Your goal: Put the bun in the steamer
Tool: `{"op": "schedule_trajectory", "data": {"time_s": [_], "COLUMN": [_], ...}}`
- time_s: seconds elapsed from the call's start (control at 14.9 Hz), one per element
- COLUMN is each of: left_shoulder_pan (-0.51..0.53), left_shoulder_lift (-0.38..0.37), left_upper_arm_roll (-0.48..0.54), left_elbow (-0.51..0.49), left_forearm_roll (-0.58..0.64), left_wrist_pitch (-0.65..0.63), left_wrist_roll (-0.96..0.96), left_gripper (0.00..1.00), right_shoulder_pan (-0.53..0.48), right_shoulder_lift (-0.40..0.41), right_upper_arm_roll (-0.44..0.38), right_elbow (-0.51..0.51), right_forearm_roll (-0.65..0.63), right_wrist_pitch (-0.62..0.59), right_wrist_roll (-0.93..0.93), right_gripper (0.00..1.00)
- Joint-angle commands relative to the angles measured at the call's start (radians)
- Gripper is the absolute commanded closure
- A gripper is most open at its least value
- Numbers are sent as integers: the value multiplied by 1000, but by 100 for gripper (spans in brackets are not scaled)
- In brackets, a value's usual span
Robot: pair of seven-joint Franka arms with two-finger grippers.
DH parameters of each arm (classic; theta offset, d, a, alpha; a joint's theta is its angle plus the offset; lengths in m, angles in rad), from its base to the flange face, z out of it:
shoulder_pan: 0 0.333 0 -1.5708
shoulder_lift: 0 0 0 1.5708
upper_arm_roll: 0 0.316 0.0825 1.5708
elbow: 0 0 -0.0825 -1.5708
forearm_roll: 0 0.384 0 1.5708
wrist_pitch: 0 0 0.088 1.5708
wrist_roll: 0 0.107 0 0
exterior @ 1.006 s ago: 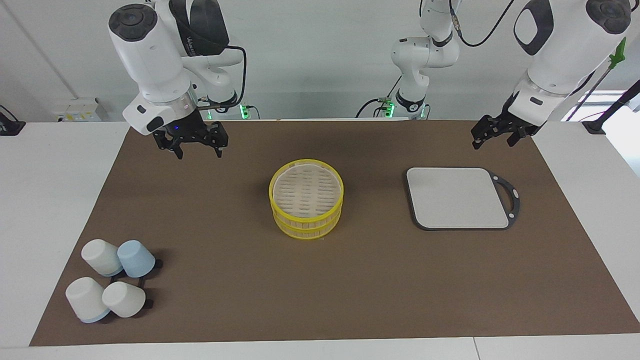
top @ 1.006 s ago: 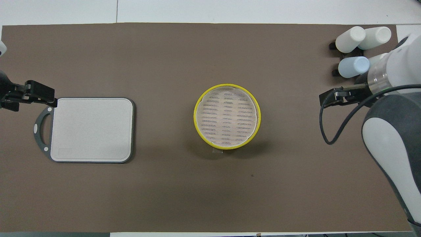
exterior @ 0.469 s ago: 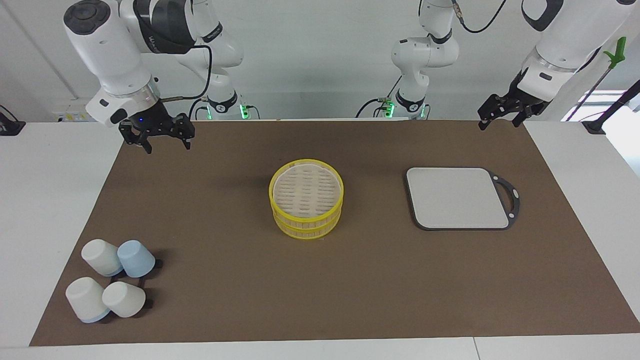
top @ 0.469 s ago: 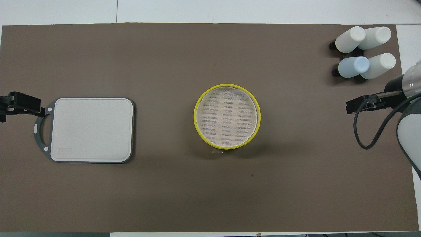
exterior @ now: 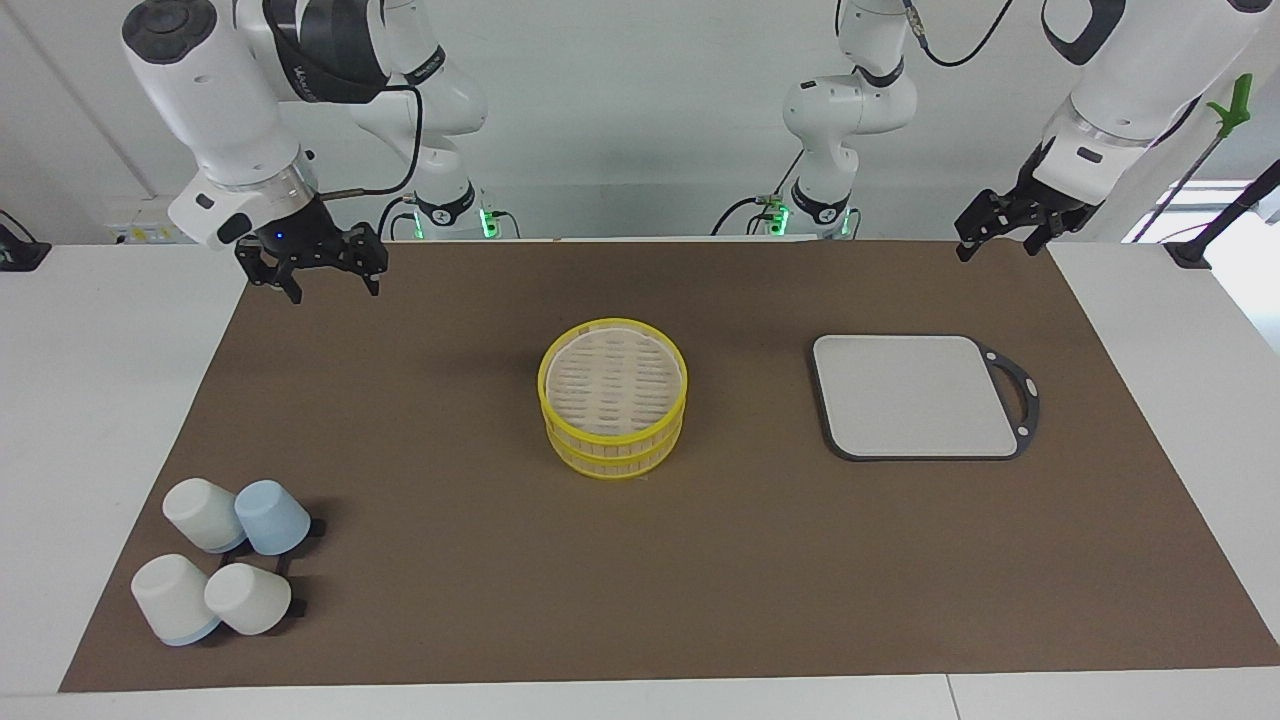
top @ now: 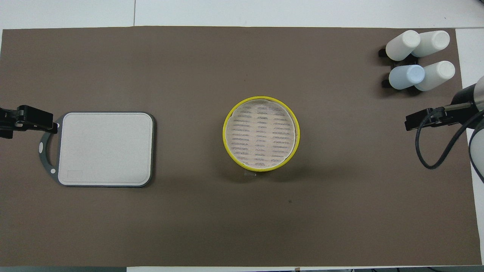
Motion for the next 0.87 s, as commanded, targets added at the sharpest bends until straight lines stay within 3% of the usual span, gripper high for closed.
{"op": "schedule_trajectory", "data": {"time_s": [0.0, 0.8], "left_shoulder_pan": [-8, -42], "left_shoulder_lift": [-24, -33], "left_upper_arm_roll": [-2, 34], "left_elbow": [-41, -64], "left_forearm_roll": [-3, -3], "left_wrist_pitch": [50, 70], "left_wrist_roll": [15, 19], "left_gripper": [0, 0], "right_shoulder_pan": [-16, -16], "right_shoulder_lift": [14, 13], "right_upper_arm_roll": [10, 10], "right_elbow": [16, 14], "right_forearm_roll": [15, 18], "right_wrist_pitch": [-14, -11], "right_wrist_roll": [-12, -4], "right_gripper": [0, 0]}}
